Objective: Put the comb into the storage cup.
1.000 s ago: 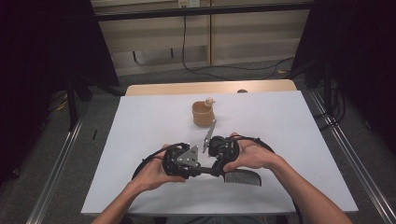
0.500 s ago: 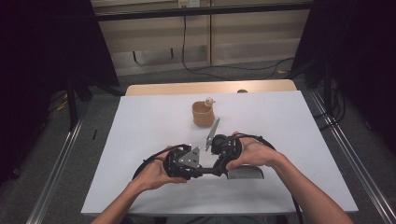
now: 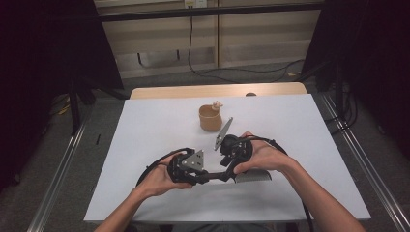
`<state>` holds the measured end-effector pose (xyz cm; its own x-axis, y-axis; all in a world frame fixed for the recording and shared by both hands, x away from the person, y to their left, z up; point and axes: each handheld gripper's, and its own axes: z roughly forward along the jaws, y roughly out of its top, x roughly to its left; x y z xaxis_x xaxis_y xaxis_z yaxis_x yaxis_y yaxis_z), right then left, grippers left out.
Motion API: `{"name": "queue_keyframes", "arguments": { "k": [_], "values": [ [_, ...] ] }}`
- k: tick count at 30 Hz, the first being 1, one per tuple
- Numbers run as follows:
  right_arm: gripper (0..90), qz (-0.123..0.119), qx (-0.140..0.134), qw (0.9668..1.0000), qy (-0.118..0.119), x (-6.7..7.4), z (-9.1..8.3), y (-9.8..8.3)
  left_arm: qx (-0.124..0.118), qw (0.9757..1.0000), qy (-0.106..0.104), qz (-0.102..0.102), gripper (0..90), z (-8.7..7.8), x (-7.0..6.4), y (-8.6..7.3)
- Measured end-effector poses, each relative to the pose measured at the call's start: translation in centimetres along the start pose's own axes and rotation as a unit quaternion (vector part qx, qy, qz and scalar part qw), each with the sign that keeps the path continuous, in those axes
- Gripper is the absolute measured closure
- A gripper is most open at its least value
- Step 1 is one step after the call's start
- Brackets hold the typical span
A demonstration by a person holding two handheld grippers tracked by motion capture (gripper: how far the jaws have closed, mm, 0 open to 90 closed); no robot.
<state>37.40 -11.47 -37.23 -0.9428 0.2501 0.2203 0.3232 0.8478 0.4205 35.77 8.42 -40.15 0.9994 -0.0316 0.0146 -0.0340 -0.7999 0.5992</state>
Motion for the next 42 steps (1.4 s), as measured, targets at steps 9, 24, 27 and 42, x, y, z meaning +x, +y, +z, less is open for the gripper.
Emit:
{"name": "queue_keyframes", "arguments": {
  "k": [9,24,27,42],
  "values": [
    [8.6,0.051,-0.082,0.9927,-0.071,-0.4,-1.8,-1.0,-0.023,0.9991,0.005,-0.034,72.9,-0.3,0.3,-0.8],
    [7.8,0.133,-0.23,0.9416,-0.207,-0.2,-5.4,-4.5,-0.055,0.9949,0.013,-0.083,72.9,-1.4,0.4,-2.8],
    [7.2,0.146,-0.267,0.9252,-0.227,0.0,-5.8,-5.5,-0.065,0.9926,0.02,-0.101,72.9,-1.8,0.6,-3.6],
    [5.9,0.17,-0.363,0.8723,-0.28,1.0,-5.7,-8.4,-0.12,0.9796,0.037,-0.157,72.9,-2.5,1.1,-5.8]
  ]
}}
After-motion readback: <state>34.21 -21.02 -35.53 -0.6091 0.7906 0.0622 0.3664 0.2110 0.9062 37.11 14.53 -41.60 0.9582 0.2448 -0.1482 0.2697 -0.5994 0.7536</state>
